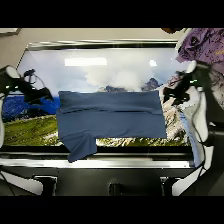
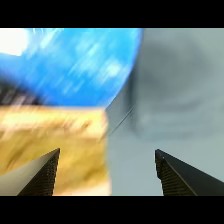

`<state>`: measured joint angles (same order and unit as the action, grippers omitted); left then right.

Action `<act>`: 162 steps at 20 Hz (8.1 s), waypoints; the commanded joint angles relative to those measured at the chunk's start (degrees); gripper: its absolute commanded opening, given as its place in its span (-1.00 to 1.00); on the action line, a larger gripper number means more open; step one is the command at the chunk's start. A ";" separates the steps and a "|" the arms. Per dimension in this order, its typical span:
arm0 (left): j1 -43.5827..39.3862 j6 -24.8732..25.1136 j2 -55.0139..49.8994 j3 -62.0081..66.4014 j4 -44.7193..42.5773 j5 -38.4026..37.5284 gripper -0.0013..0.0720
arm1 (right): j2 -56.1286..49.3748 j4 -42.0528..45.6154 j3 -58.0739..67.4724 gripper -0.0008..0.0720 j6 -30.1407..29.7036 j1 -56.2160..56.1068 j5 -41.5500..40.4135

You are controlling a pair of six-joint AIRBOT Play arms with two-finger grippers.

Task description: Fold the clothes and pants, and hang the long-sleeved shirts on hangers.

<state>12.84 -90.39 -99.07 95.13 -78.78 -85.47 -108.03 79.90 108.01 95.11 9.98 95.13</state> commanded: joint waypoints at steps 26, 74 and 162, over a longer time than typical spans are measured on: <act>-5.77 7.50 34.64 -73.55 33.79 27.36 -0.94 | 33.40 -22.47 -55.04 0.34 -11.78 16.68 -15.91; 1.99 2.75 32.33 -45.38 17.35 17.90 -0.93 | 37.42 -29.51 -57.24 -0.90 -23.39 13.88 -27.52; -13.55 -14.32 13.22 13.53 12.50 -0.70 -0.92 | 19.76 -11.80 -21.24 -0.90 35.19 -45.11 -44.54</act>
<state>-4.29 -105.56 -88.66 108.64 -64.93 -84.53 -83.26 67.48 86.72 126.23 -29.82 57.71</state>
